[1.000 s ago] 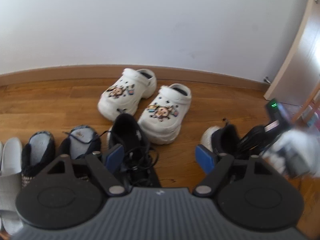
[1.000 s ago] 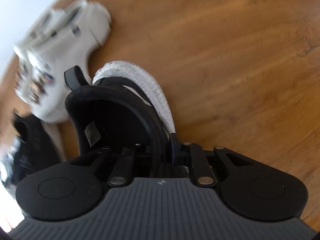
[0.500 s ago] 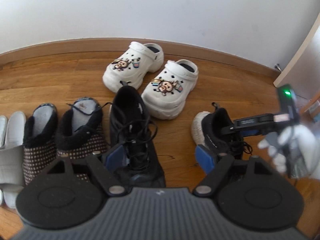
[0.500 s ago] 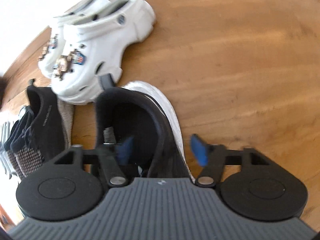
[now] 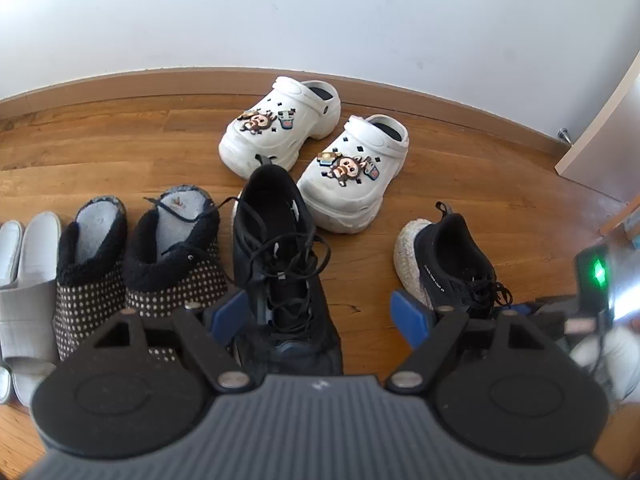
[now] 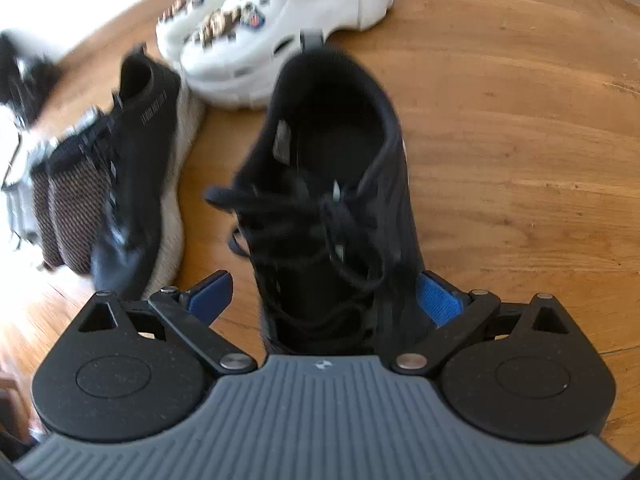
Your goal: Organize scattered shoes
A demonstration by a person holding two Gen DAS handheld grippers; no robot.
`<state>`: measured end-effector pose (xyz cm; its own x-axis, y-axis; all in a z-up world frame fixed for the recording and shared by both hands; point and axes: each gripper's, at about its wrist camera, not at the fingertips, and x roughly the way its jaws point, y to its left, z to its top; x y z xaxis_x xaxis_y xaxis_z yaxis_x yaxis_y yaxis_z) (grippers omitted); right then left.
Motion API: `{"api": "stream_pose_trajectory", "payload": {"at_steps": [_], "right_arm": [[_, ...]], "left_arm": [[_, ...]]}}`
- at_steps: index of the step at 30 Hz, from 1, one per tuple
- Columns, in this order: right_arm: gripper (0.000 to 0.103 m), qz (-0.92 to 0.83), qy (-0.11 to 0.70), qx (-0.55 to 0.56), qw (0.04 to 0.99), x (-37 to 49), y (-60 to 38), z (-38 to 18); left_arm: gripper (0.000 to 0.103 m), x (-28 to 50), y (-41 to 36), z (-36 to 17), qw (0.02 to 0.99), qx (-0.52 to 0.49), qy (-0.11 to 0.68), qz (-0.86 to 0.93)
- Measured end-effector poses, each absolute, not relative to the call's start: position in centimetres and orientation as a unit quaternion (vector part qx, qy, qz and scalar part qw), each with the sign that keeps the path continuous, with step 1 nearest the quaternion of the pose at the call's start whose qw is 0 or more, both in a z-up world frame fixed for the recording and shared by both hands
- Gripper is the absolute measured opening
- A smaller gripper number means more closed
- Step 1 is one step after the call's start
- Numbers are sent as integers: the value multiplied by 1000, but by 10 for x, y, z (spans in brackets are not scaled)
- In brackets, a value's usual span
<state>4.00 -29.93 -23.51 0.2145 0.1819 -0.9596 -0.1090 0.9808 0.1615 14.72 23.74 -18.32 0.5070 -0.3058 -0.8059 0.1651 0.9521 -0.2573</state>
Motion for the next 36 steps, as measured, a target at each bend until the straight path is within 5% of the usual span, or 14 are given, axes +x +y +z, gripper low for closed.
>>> {"api": "stream_pose_trajectory", "payload": {"at_steps": [5,13,25,36], "right_arm": [[99,71,630,18,774,41,-298,-250],[80,43,631,8,775,53,-277,-256],[79,141,636,-52,757,43,-199,-262],[76,11,628,43,777,75,-211,-269]], "left_arm": [[78,145,244,-182,869,-80,469,-140],[78,146,251,-190,864,-85,477,-135],[78,147,261,-197,863,-91,480,-132],[78,148,276,-203,860,-101,486,-124]]}}
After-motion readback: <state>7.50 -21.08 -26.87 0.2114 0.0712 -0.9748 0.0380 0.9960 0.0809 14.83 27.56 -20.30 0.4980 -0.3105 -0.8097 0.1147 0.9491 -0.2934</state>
